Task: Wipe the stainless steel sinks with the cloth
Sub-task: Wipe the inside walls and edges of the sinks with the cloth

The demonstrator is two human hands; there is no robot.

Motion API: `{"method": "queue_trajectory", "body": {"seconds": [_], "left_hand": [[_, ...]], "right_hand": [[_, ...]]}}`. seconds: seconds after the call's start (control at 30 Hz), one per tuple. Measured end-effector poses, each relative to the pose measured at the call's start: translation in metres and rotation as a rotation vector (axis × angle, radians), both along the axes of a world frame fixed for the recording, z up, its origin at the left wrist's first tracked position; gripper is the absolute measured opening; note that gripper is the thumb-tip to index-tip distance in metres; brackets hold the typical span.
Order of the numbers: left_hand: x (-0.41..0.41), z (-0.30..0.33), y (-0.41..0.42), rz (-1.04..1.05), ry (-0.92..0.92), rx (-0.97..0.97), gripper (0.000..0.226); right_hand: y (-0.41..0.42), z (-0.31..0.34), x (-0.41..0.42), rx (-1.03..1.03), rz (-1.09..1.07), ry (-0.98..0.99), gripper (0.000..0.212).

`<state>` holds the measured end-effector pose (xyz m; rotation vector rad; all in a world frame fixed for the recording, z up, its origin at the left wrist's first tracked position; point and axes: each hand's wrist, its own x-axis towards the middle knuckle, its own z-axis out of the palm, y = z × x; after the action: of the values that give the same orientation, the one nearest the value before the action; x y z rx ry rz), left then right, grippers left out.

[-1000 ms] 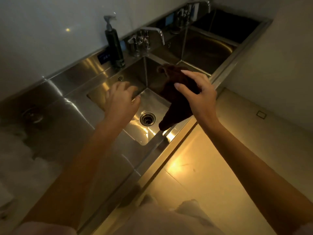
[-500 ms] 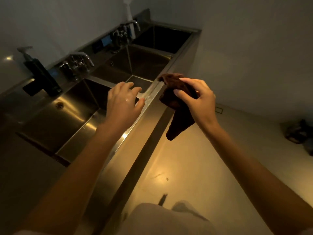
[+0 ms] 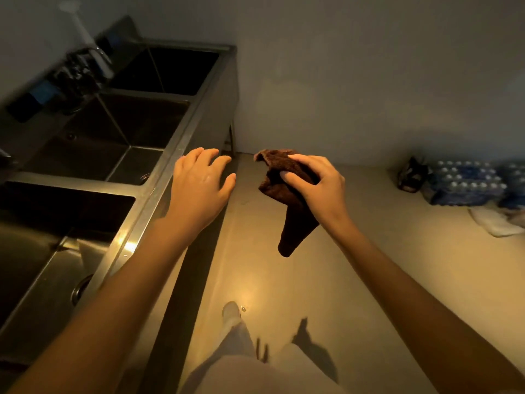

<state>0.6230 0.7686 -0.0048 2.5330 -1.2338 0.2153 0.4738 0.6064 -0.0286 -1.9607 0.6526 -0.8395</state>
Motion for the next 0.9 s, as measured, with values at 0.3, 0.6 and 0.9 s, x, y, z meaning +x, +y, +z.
{"method": "queue_trajectory", "body": {"seconds": [0.3,0.6,0.9], "left_hand": [[0.075,-0.012,-0.077,-0.082,0.04,-0.02,0.042],[0.192,0.0,-0.147,-0.096,0.073,-0.079,0.041],[0.269,-0.011,-0.192,-0.076,0.087,-0.065,0.041]], "right_hand": [[-0.064,-0.009,0.054,-0.041,-0.069,0.072,0.032],[-0.128,0.005,0.179,-0.096,-0.09,0.072,0.033],[-0.171,0.004,0.264,-0.049,-0.068,0.041,0.034]]}}
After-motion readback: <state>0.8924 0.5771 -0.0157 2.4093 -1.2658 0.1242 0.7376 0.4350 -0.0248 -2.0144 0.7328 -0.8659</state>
